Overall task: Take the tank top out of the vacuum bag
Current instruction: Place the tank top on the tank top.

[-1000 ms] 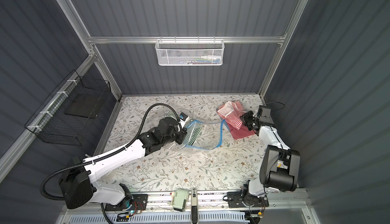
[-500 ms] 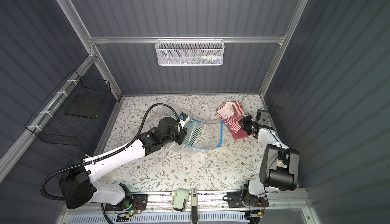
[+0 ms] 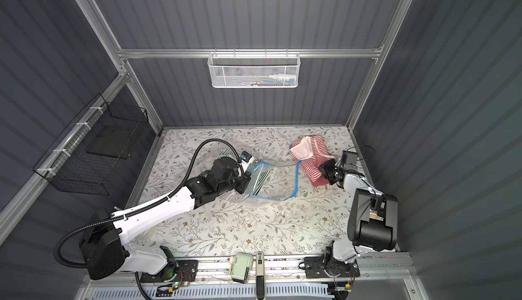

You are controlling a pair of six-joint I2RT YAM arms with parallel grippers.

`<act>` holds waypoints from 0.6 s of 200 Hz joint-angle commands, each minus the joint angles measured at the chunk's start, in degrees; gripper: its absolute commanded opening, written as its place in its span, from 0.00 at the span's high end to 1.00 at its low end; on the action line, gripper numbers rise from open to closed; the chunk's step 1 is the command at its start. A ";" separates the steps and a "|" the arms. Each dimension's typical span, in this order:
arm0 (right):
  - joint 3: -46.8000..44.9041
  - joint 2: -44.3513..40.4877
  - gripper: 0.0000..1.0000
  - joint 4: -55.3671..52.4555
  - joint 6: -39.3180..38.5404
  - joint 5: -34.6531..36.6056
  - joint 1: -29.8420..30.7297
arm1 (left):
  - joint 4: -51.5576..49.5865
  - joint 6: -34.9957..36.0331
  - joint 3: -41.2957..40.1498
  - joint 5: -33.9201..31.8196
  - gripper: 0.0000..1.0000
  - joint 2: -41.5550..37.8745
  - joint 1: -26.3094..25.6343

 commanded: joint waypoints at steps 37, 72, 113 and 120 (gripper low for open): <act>-1.24 1.11 0.94 1.28 -0.03 0.60 -0.33 | -1.04 -0.20 1.64 1.18 1.00 1.40 0.25; -1.61 0.37 0.79 0.58 -0.41 0.70 -0.75 | -0.68 -0.22 1.84 1.67 1.00 1.88 0.29; -4.05 -1.82 0.75 0.21 -0.86 0.69 -2.89 | -0.26 -0.44 1.89 2.25 1.00 2.03 0.25; -4.37 -2.17 0.72 0.10 -1.16 0.38 -3.50 | -0.26 -0.43 1.88 2.39 1.00 2.02 0.32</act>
